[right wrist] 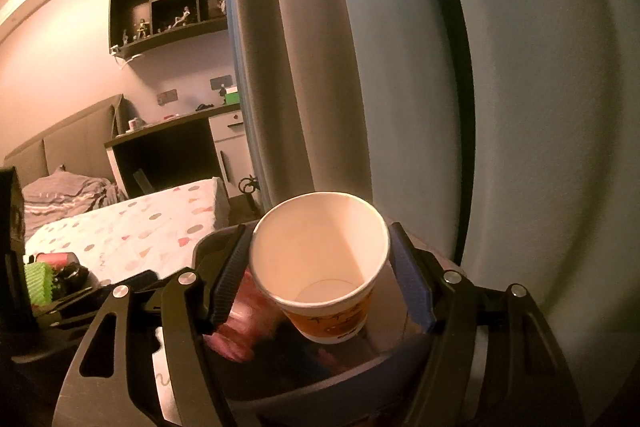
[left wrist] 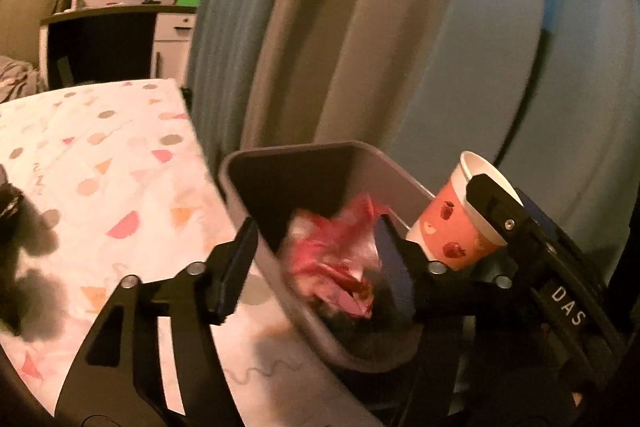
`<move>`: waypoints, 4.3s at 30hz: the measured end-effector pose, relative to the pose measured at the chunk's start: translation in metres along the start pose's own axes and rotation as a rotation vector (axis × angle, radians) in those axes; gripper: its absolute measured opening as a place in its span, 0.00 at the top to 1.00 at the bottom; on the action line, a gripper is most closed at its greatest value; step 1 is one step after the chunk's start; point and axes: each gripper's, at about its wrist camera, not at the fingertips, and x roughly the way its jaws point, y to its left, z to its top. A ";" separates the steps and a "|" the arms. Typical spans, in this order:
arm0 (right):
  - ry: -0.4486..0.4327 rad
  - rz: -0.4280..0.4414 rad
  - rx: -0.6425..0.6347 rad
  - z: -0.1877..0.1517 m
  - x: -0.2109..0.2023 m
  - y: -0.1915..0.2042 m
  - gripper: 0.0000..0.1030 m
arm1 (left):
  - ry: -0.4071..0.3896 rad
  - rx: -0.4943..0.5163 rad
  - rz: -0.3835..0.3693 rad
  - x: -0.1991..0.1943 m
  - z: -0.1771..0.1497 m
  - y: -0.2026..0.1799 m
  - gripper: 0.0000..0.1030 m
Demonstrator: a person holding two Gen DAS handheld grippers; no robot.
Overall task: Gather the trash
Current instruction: 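Open both tools to drop the cup and wrapper into the bin, then move both tools back over the remaining trash on the table, then grasp the white-and-red paper cup with the left tool while the right tool grasps the green foam sleeve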
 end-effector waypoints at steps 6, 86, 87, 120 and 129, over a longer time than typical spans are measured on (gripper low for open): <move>0.001 -0.001 -0.007 -0.003 0.006 0.004 0.33 | -0.019 -0.028 0.069 -0.020 -0.002 0.013 0.25; 0.150 0.402 -0.291 -0.058 -0.025 0.274 0.21 | -0.146 -0.293 0.594 -0.297 -0.089 0.223 0.98; 0.156 0.401 -0.292 -0.058 -0.021 0.276 0.21 | -0.151 -0.297 0.593 -0.298 -0.088 0.225 0.98; 0.247 0.498 -0.263 -0.060 -0.005 0.273 0.79 | -0.142 -0.311 0.596 -0.292 -0.089 0.232 0.98; 0.348 0.522 -0.197 -0.065 0.031 0.270 0.56 | -0.137 -0.322 0.616 -0.293 -0.090 0.236 0.98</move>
